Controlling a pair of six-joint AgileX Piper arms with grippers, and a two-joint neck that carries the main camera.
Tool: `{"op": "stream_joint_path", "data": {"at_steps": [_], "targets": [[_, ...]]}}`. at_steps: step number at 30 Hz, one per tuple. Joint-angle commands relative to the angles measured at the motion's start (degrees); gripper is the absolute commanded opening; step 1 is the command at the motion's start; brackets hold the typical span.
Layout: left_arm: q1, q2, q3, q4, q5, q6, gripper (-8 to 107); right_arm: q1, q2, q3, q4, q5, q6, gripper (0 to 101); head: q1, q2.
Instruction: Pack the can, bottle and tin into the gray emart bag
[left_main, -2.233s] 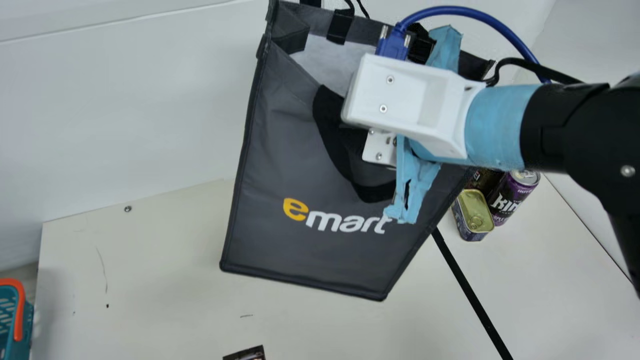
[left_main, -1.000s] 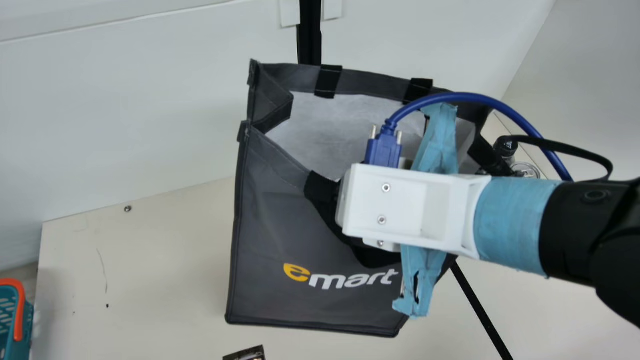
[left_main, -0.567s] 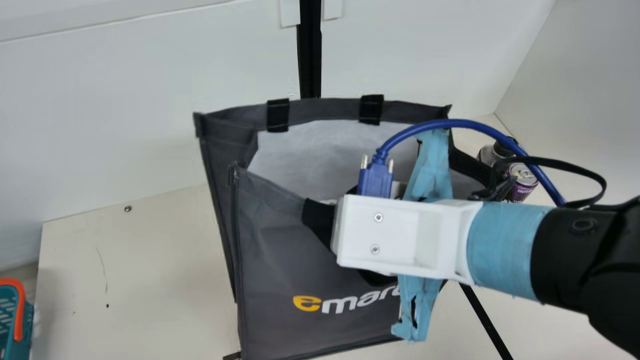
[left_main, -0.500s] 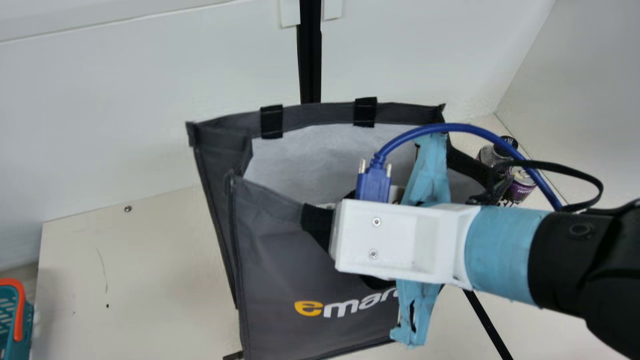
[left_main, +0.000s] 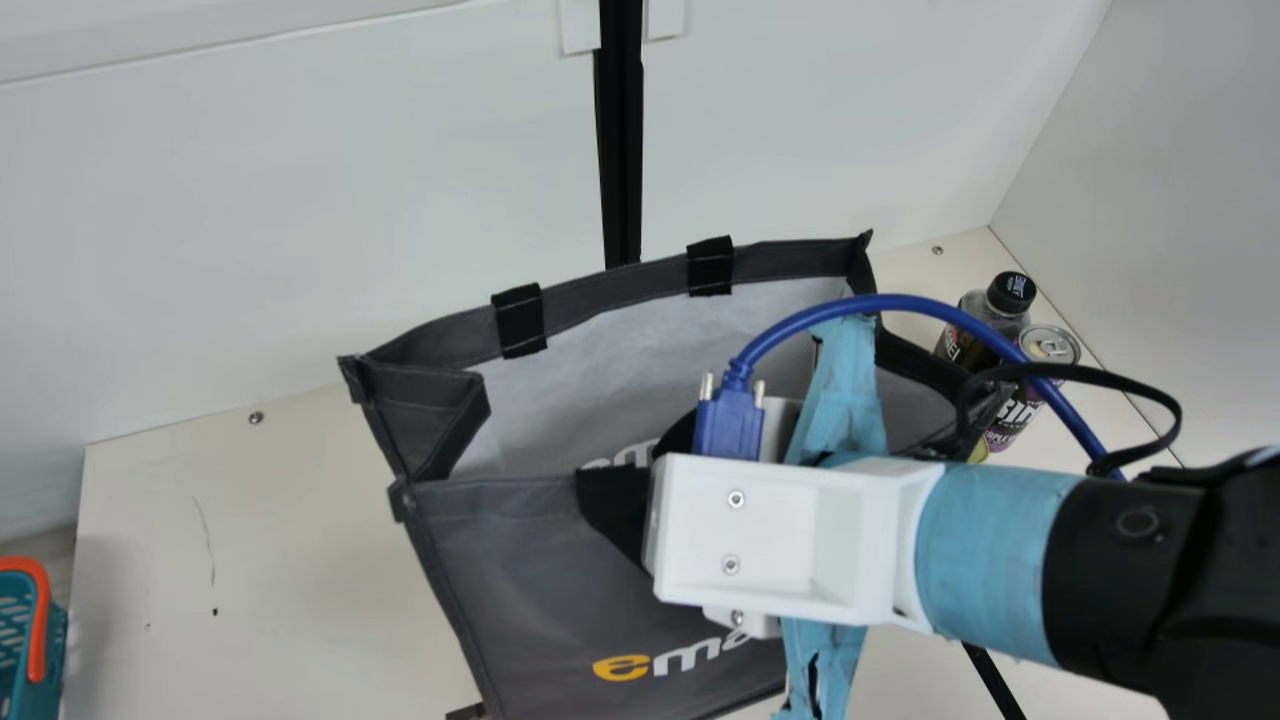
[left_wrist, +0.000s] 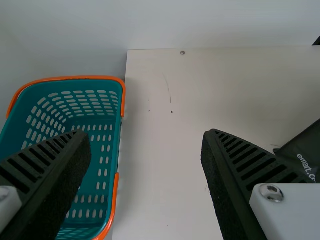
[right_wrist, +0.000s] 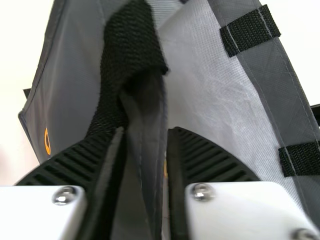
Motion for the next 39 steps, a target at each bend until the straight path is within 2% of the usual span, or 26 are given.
{"op": "stream_joint_path", "data": {"at_steps": [1, 13, 27, 39], "targets": [[0.0, 0.0, 0.0, 0.0, 0.0, 0.0, 90, 0.5, -0.1, 0.0, -0.3, 0.0, 0.6, 50, -1.3, 0.0], [0.0, 0.0, 0.0, 0.0, 0.0, 0.0, 90, 2.9, -2.1, 0.1, -1.6, 0.0, 4.4, 90, -1.3, 0.0], [0.0, 0.0, 0.0, 0.0, 0.0, 0.0, 90, 5.4, -6.2, 1.3, -4.0, 0.0, 9.2, 91, -1.3, 0.0], [0.0, 0.0, 0.0, 0.0, 0.0, 0.0, 90, 5.0, -9.3, 1.9, -3.4, 0.0, 10.2, 91, -1.3, 0.0]]}}
